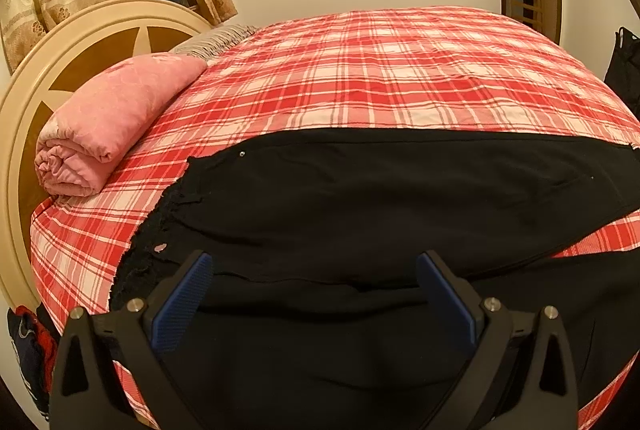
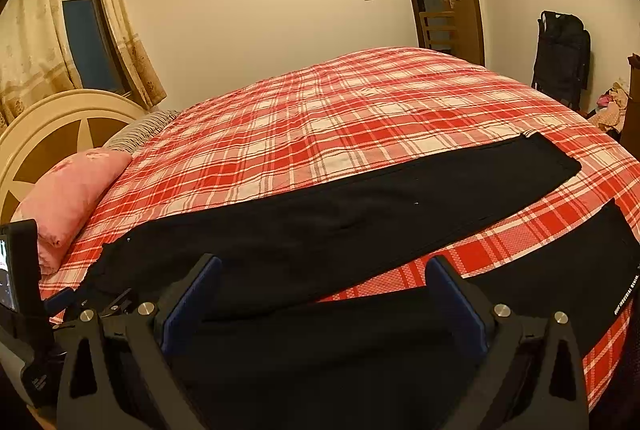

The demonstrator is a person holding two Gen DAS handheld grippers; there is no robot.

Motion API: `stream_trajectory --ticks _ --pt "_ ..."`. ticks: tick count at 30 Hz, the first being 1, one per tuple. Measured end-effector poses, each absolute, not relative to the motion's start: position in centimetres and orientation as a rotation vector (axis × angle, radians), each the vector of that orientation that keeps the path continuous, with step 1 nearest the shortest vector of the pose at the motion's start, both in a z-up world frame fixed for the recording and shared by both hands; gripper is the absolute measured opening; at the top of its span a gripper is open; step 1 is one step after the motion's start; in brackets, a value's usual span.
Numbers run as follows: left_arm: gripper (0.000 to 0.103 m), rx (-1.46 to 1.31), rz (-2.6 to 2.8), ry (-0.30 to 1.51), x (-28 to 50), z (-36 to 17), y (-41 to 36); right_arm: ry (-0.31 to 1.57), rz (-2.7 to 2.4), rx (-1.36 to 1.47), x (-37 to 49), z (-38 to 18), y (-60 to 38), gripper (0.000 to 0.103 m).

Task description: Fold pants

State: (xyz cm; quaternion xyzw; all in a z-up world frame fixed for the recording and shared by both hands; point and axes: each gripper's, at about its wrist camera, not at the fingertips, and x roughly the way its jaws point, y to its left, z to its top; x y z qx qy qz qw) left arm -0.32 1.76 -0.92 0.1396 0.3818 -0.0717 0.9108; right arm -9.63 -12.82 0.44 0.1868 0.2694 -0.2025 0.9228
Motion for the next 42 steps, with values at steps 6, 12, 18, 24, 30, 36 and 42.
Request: stream_trajectory --ticks 6,12,18,24,30,36,42 --pt "0.103 0.288 -0.148 0.785 -0.32 -0.85 1.85 0.553 -0.415 0.383 -9.61 0.47 -12.9 0.102" --pt "0.103 0.293 -0.148 0.782 -0.37 -0.78 1.81 0.559 -0.412 0.387 -9.49 0.34 -13.0 0.102" --pt "0.103 0.298 -0.146 0.781 -0.46 -0.85 1.7 0.562 -0.411 0.388 -9.44 0.25 -13.06 0.102" --pt "0.103 0.294 -0.146 0.785 -0.45 -0.88 1.92 0.567 -0.409 0.388 -9.42 0.02 -12.91 0.102" --pt "0.103 0.294 -0.147 0.785 -0.46 -0.91 1.99 0.567 -0.408 0.387 -9.4 0.02 -12.87 0.102" --pt "0.103 0.292 -0.144 0.787 -0.37 -0.83 2.0 0.567 -0.409 0.387 -9.38 0.03 -12.84 0.102" --pt "0.103 0.292 -0.145 0.787 -0.42 -0.88 1.9 0.573 -0.407 0.389 -9.32 -0.06 -12.75 0.102"
